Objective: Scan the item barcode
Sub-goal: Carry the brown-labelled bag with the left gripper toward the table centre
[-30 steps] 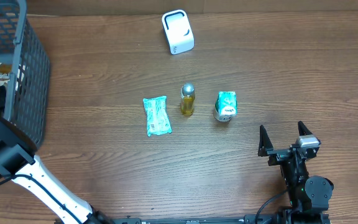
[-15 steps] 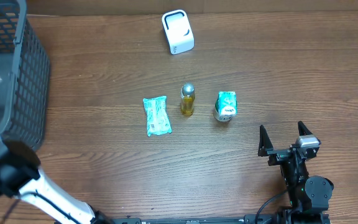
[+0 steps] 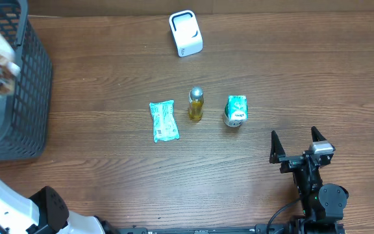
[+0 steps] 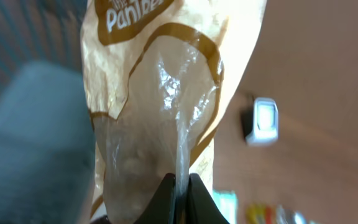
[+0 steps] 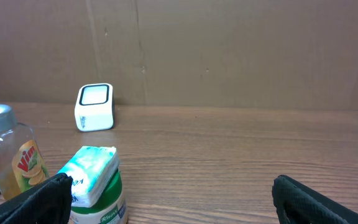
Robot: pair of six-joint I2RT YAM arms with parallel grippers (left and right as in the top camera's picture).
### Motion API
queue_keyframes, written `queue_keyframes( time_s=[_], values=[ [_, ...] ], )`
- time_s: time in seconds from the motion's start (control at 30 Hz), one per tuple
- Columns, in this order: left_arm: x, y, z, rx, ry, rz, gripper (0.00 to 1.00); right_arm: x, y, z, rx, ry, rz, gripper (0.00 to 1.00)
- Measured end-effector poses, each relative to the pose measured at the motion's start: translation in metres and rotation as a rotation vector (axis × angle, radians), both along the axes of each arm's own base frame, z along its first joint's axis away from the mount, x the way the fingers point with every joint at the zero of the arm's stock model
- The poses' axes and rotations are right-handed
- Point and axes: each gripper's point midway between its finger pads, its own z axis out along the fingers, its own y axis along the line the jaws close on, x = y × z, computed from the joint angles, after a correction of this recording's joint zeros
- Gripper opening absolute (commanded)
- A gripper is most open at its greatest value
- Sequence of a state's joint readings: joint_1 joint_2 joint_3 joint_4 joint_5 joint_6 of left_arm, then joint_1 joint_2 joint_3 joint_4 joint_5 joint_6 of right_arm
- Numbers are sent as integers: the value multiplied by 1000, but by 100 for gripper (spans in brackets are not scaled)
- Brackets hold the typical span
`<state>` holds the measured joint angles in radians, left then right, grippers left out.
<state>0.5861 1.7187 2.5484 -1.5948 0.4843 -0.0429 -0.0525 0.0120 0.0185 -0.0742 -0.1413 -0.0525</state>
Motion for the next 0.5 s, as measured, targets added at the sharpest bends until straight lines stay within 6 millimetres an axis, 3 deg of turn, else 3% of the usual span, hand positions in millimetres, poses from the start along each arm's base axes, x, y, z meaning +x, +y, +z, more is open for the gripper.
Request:
queue_keyframes(
  time_s=[0.3, 0.5],
  values=[
    [16, -68, -66, -40, 256, -179, 4, 0, 0, 0, 0, 0, 0, 100],
    [33, -110, -127, 23, 418, -284, 4, 0, 0, 0, 0, 0, -1, 100]
  ],
)
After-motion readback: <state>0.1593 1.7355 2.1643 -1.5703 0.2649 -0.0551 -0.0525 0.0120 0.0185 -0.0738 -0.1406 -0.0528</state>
